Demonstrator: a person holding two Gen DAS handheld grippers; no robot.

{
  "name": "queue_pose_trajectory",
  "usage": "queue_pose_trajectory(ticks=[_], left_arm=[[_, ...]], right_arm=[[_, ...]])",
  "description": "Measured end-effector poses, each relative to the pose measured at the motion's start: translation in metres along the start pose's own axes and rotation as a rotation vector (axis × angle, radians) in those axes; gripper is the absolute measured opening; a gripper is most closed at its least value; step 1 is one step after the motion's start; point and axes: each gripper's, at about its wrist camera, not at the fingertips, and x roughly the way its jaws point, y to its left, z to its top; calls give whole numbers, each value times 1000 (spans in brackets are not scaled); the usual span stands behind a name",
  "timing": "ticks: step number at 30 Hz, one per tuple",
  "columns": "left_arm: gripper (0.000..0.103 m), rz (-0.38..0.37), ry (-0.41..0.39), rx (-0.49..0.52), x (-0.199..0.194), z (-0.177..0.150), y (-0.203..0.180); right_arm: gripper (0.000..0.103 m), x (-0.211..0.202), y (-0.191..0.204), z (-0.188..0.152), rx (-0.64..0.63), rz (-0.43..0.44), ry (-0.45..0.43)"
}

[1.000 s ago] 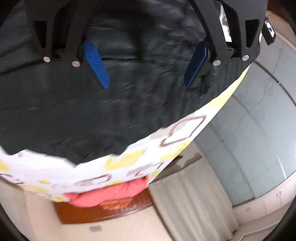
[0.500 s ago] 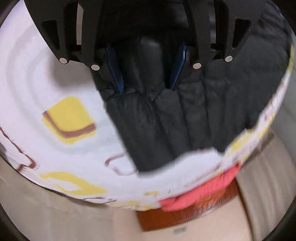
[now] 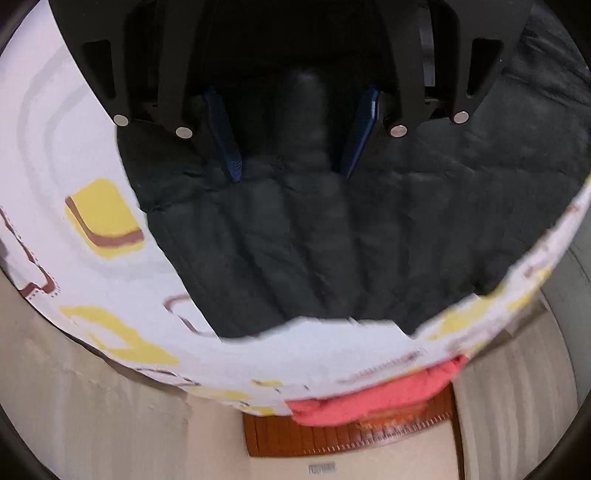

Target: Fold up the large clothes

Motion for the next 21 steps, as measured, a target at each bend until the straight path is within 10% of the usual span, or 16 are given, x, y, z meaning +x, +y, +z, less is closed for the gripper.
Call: queue_pose_trajectory(ticks=[21], left_arm=[[101,-6,1,-5,-1,0,0]], right_arm=[[63,13,51,-28,-93,6,3]])
